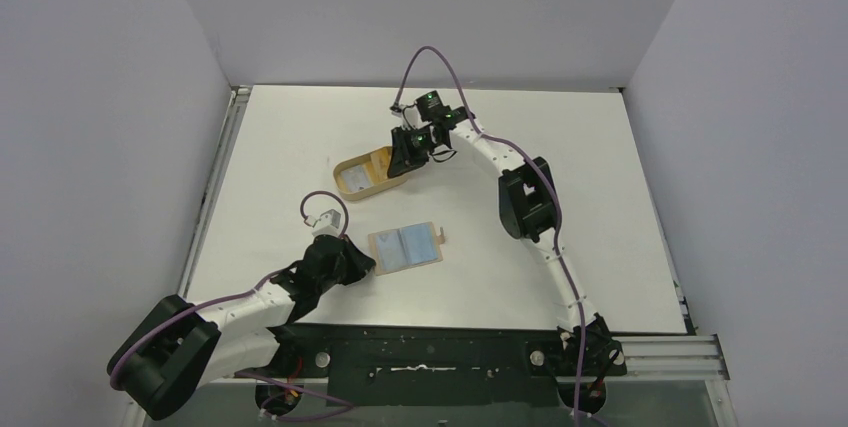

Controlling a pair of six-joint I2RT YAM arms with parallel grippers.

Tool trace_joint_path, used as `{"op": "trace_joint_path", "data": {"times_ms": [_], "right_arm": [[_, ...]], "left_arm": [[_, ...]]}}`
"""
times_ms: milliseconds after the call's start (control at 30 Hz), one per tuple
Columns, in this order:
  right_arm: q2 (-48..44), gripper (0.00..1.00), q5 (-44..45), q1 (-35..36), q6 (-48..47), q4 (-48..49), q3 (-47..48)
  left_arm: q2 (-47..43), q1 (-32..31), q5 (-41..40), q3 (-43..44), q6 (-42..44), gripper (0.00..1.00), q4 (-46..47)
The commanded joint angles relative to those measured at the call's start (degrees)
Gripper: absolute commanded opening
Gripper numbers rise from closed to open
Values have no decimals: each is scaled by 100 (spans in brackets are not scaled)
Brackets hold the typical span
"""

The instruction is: Take the credit cards out of the card holder

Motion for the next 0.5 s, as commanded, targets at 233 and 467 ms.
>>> {"op": "trace_joint_path", "data": {"times_ms": [233, 467], "right_arm": [[-452, 24, 103, -201, -30, 102, -114], [-721, 30, 96, -317, -2, -54, 301]], "left_arm": [[175, 50, 18, -14, 70, 0, -276], [181, 50, 25, 10, 100, 0, -297]]}}
